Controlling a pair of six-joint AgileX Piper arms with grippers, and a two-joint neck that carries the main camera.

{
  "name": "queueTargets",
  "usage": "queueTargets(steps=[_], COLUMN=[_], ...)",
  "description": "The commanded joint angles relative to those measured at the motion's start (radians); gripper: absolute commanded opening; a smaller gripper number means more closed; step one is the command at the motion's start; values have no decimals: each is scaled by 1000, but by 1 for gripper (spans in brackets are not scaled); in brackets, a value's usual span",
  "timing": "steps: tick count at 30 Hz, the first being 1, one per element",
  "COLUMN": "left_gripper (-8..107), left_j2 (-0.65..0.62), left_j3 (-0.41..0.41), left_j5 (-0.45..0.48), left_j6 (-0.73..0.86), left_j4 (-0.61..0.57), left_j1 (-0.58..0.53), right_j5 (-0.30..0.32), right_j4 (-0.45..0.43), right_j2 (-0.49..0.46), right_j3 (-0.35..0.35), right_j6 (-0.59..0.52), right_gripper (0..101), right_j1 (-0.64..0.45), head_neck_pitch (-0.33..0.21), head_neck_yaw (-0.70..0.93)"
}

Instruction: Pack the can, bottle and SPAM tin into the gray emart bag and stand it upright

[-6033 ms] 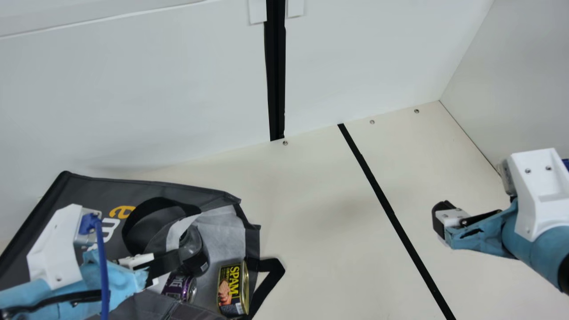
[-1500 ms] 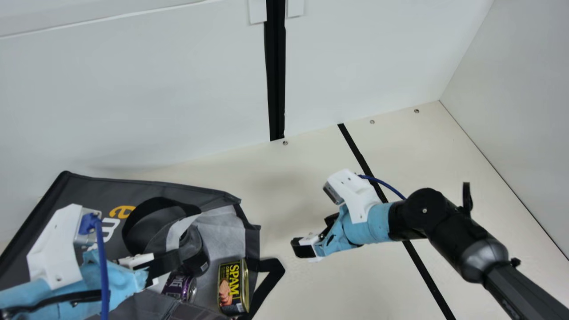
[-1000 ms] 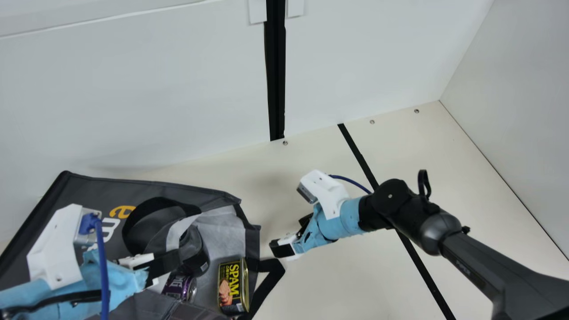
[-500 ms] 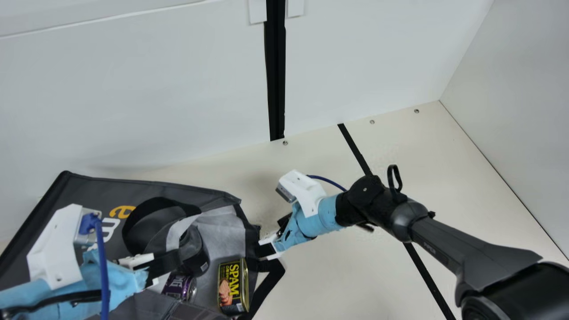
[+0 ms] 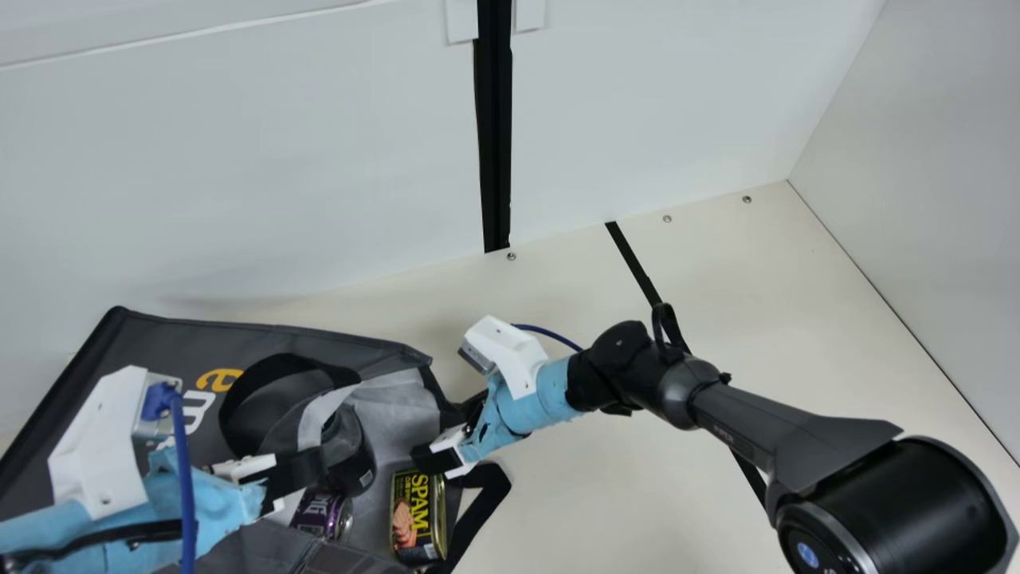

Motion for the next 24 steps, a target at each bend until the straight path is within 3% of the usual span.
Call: queueTargets(steps=[1,8,22,24], left_gripper=[-8,-8,-8,-8], left_j2=[0,0,0,0], left_j3=[0,0,0,0], left_j5=[0,0,0,0], left_j6=[0,0,0,0], left_j4=[0,0,0,0], left_j1=[0,0,0,0], right_j5=[9,35,99,110], right_j4=[26,86,158,168], right_j2=[13,53,76,73], right_j3=[-6,-23,10,24], right_j6=[-15,-57,-92,-95], right_gripper=[95,95,1,0], right_j1=[4,17,-14,-29], head_neck_pitch=[-21,-21,-21,-21], head_neck_yaw=[-2,-2,-2,-2])
